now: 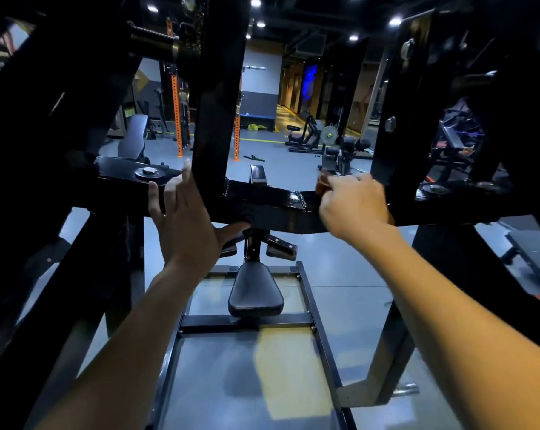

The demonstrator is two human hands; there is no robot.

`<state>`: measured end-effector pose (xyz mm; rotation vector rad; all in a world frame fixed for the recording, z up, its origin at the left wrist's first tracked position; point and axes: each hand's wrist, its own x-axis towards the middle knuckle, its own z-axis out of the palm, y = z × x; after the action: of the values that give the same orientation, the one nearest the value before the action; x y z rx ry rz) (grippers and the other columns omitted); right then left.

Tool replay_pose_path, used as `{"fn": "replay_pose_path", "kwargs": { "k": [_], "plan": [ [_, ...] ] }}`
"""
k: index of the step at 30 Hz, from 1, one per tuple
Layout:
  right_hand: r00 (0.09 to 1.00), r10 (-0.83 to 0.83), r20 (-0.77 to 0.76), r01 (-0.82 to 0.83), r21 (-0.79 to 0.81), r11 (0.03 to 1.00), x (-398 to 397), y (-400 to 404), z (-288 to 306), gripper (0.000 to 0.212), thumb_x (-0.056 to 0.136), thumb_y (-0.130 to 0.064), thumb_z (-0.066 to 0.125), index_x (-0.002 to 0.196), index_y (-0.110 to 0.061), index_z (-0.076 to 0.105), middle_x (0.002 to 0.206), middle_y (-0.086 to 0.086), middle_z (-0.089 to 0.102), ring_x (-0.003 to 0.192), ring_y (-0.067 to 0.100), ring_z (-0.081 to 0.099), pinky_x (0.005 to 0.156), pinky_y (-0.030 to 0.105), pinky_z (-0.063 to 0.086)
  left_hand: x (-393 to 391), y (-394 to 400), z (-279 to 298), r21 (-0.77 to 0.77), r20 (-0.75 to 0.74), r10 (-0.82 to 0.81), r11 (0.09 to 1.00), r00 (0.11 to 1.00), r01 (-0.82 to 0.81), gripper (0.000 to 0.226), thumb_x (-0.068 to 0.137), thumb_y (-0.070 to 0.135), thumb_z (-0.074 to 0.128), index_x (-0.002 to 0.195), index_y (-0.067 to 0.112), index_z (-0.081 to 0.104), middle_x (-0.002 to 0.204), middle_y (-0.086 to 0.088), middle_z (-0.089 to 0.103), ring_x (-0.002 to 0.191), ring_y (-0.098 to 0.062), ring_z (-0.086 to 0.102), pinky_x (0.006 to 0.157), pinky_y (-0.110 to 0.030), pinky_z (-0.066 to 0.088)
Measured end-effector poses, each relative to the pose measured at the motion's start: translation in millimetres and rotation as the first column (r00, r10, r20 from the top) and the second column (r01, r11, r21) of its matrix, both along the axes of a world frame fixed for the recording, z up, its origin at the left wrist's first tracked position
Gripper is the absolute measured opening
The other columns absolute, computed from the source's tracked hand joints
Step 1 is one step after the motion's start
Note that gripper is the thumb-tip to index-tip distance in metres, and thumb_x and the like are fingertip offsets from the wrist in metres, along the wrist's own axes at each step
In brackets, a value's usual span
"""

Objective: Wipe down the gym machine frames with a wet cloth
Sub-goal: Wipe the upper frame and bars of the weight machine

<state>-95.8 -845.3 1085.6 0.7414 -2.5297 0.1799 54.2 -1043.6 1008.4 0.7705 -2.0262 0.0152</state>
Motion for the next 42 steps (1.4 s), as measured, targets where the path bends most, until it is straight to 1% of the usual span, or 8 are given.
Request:
{"fn": "replay_pose_path", "kwargs": {
  "k": [6, 11, 19, 24, 27, 34, 39, 42],
  "plan": [
    [0.889, 0.395, 0.23, -0.344, -0.231, 0.91, 52.7, -89.0, -2.7, 0.019, 0.098, -0.018, 0.041, 0.091, -0.013, 0.058, 0.094, 0.006, 0.063, 0.084, 0.027, 0.06, 0.072, 0.036, 0.048, -0.1, 3.1, 3.4, 0.026, 0.022, -0.016, 1.0, 1.0, 0.015, 0.132, 0.065, 0.087, 0.065, 0.159, 0.004, 0.02, 0.157, -0.012, 0.038, 0.146, -0.032, 0.03, 0.125, -0.048, -0.002],
    [0.77, 0.601, 0.212, -0.548, -0.262, 0.794, 37.2, -76.1, -5.8, 0.031, 0.101, -0.017, 0.043, 0.123, -0.019, 0.065, 0.113, 0.003, 0.065, 0.091, 0.023, 0.061, 0.075, 0.039, 0.053, 1.8, 2.4, 3.2, 0.014, 0.007, -0.016, 1.0, 1.0, 0.016, 0.132, 0.064, 0.084, 0.07, 0.157, 0.004, 0.024, 0.154, -0.011, 0.043, 0.145, -0.031, 0.034, 0.124, -0.047, -0.001],
    [0.995, 0.04, 0.091, -0.024, -0.174, 0.984, 1.0, -24.9, -12.0, 0.03, 0.098, -0.02, 0.041, 0.117, -0.012, 0.062, 0.114, 0.009, 0.06, 0.102, 0.031, 0.056, 0.086, 0.044, 0.053, 1.8, 3.5, 1.8, 0.003, 0.013, -0.004, 1.0, 1.0, 0.004, 0.134, 0.066, 0.087, 0.066, 0.156, -0.001, 0.02, 0.148, -0.017, 0.045, 0.144, -0.033, 0.035, 0.125, -0.049, 0.001],
    [0.872, 0.48, 0.095, -0.414, -0.379, 0.827, 62.4, -111.9, -21.1, 0.023, 0.101, -0.02, 0.04, 0.099, -0.018, 0.063, 0.098, 0.002, 0.062, 0.09, 0.027, 0.058, 0.069, 0.036, 0.045, 2.9, 2.8, 1.6, -0.002, -0.007, -0.032, 0.999, 0.999, 0.032, 0.125, 0.068, 0.083, 0.061, 0.157, 0.003, 0.023, 0.155, -0.012, 0.041, 0.144, -0.031, 0.033, 0.126, -0.05, 0.003],
    [0.765, 0.632, 0.124, -0.566, -0.341, 0.751, 52.7, -94.8, -19.8, 0.032, 0.103, -0.019, 0.041, 0.127, -0.022, 0.062, 0.121, 0.004, 0.062, 0.106, 0.025, 0.057, 0.088, 0.044, 0.054, 3.7, 3.7, 4.3, 0.03, -0.008, -0.039, 0.999, 0.999, 0.039, 0.126, 0.067, 0.082, 0.067, 0.157, 0.004, 0.024, 0.153, -0.011, 0.044, 0.144, -0.03, 0.033, 0.125, -0.047, 0.0],
    [0.991, 0.085, 0.1, -0.073, -0.117, 0.99, -28.8, 10.6, -11.4, 0.037, 0.099, -0.014, 0.04, 0.131, -0.013, 0.059, 0.125, 0.013, 0.057, 0.108, 0.034, 0.052, 0.095, 0.051, 0.051, 3.8, 3.9, 4.0, 0.014, 0.016, 0.003, 1.0, 1.0, -0.003, 0.132, 0.066, 0.086, 0.067, 0.155, -0.001, 0.023, 0.146, -0.017, 0.049, 0.143, -0.033, 0.036, 0.124, -0.05, 0.003],
    [0.947, 0.306, 0.092, -0.288, -0.171, 0.942, 24.7, -49.5, -22.3, 0.044, 0.099, -0.019, 0.038, 0.14, -0.013, 0.054, 0.147, 0.007, 0.053, 0.127, 0.029, 0.05, 0.107, 0.043, 0.043, 2.5, 3.6, 2.7, 0.009, 0.034, 0.017, 1.0, 0.999, -0.018, 0.133, 0.065, 0.085, 0.067, 0.156, 0.0, 0.022, 0.146, -0.018, 0.048, 0.143, -0.034, 0.036, 0.124, -0.051, 0.005],
    [0.905, 0.387, 0.175, -0.375, -0.099, 0.922, 14.9, -46.0, -13.2, 0.033, 0.099, -0.022, 0.036, 0.123, -0.019, 0.058, 0.128, 0.003, 0.061, 0.11, 0.027, 0.056, 0.094, 0.042, 0.048, 4.0, 2.2, 3.0, 0.006, 0.026, -0.005, 1.0, 1.0, 0.005, 0.132, 0.066, 0.086, 0.066, 0.156, 0.0, 0.022, 0.146, -0.018, 0.048, 0.143, -0.034, 0.036, 0.123, -0.051, 0.004]
  ]
}}
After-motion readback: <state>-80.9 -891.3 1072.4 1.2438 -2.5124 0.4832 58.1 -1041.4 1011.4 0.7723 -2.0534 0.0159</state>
